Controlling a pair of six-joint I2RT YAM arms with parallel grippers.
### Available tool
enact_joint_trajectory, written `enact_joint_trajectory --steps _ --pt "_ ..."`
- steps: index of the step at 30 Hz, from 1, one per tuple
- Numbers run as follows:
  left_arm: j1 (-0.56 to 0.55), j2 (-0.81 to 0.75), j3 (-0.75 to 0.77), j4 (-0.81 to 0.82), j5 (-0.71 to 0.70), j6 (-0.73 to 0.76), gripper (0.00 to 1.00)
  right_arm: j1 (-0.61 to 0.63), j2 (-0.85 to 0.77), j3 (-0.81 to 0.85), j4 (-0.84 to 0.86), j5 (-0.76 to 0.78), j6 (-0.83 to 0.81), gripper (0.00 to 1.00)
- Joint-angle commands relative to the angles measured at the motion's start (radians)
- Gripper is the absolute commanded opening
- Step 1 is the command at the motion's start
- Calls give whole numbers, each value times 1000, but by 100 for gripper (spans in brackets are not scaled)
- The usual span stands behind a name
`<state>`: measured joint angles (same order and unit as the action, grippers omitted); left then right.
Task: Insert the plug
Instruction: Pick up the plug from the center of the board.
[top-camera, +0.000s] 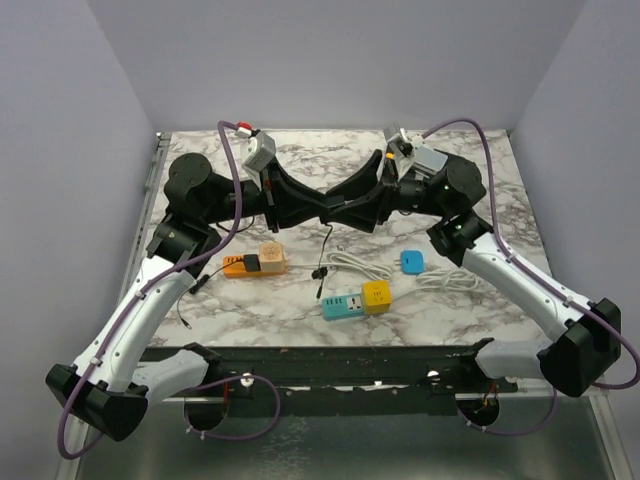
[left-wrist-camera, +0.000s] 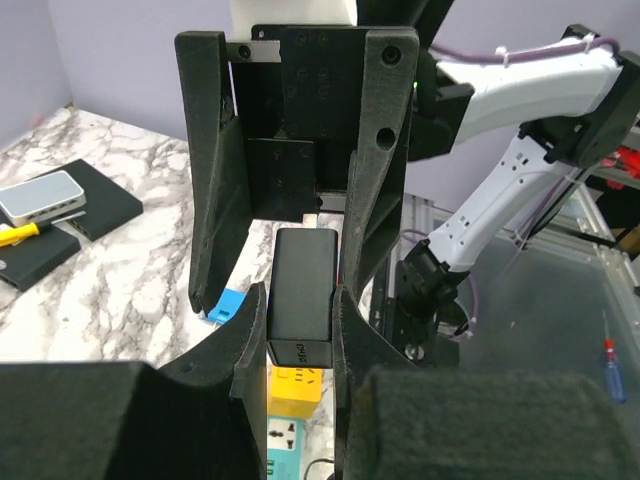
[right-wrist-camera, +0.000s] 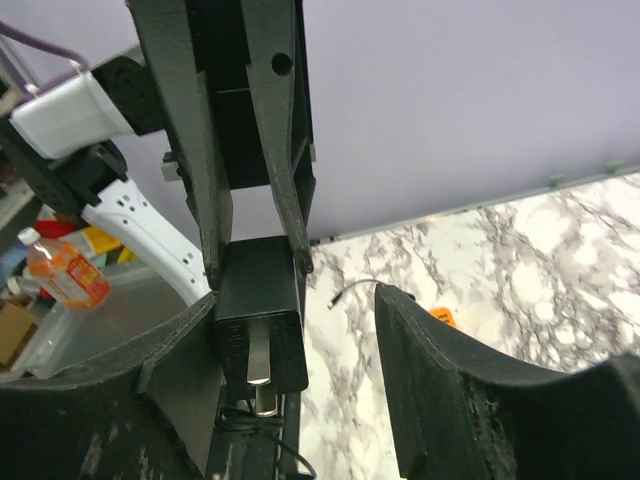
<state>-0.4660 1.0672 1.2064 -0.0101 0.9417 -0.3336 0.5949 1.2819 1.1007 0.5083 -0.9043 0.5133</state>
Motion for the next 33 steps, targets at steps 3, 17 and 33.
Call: enact_joint_trajectory --steps 3,17,33 --pt "-4 -16 37 -197 36 207 0 3 -10 177 -445 -32 -256 64" --pt "-4 23 101 -482 70 481 0 6 150 553 -1205 -103 -722 77" --pt "-5 66 140 -569 71 555 0 116 220 534 -1223 30 -761 48"
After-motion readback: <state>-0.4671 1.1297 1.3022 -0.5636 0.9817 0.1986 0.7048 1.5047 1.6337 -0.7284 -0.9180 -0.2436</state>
